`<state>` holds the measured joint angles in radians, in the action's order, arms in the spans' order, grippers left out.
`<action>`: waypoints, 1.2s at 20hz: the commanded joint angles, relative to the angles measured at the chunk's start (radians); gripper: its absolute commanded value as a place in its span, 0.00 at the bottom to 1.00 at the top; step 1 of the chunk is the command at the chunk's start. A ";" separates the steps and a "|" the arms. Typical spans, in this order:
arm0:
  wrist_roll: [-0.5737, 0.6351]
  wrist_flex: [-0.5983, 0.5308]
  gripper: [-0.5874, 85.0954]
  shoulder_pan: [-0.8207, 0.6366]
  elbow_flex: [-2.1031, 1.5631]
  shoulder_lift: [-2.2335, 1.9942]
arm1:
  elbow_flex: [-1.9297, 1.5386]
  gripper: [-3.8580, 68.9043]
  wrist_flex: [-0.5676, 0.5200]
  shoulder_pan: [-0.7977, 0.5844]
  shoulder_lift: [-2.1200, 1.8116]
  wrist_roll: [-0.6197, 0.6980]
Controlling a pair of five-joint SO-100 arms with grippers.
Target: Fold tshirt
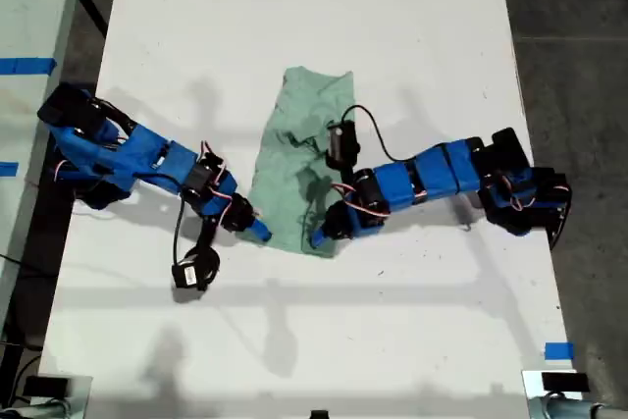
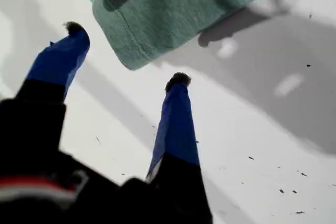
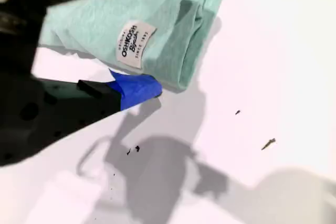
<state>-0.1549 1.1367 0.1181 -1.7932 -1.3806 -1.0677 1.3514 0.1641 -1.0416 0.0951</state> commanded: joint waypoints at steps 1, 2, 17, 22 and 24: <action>-0.012 -0.009 0.36 0.011 -0.020 -0.049 | 0.075 0.50 -0.026 0.009 -0.006 -0.011; -0.020 -0.023 0.36 0.009 -0.046 -0.049 | 0.075 0.50 -0.038 0.008 0.009 -0.008; 0.130 0.063 0.01 0.021 0.212 0.120 | 0.137 0.03 -0.137 0.083 0.097 0.066; 0.120 0.325 0.01 0.146 0.884 0.382 | 0.137 0.03 0.034 0.238 -0.155 0.051; 0.112 0.261 0.01 0.161 0.885 0.324 | 0.137 0.03 0.040 0.256 -0.212 0.054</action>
<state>-0.0307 1.4021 0.2500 -1.0278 -0.9940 -0.9572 1.3637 0.3804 -1.1198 0.1534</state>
